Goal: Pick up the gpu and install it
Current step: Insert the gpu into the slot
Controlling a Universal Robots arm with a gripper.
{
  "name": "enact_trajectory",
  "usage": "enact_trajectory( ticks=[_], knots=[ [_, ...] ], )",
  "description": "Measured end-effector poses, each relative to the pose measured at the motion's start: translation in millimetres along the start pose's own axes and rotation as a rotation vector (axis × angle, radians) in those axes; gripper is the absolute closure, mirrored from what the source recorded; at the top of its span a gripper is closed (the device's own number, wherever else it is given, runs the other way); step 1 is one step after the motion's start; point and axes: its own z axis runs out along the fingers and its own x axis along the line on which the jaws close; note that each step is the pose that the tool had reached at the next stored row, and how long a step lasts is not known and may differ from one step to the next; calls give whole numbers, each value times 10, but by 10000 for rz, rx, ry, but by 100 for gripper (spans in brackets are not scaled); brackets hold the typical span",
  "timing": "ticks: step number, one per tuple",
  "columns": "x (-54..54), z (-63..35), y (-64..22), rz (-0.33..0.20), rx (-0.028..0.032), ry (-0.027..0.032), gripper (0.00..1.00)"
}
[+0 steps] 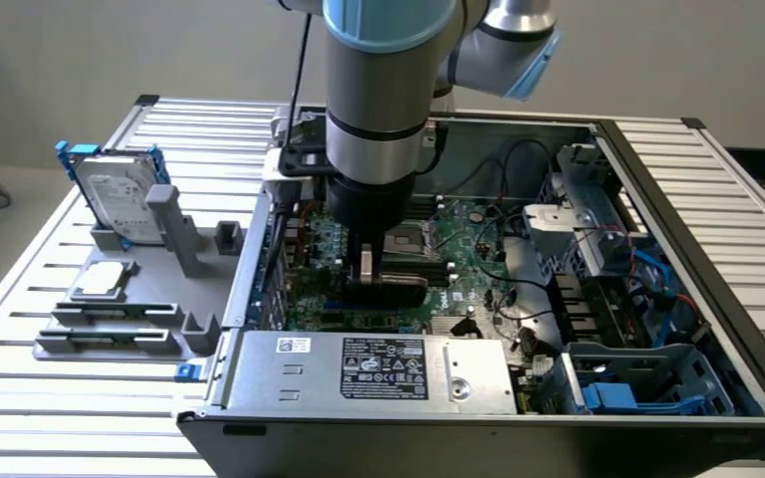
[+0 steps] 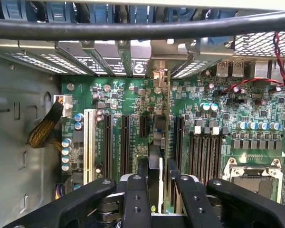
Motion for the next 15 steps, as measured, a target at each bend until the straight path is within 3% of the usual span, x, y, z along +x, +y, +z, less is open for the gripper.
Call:
enact_trajectory(
  ticks=[15],
  knots=[
    [0, 19, 29, -98, -20, -31, 74]
  ],
)
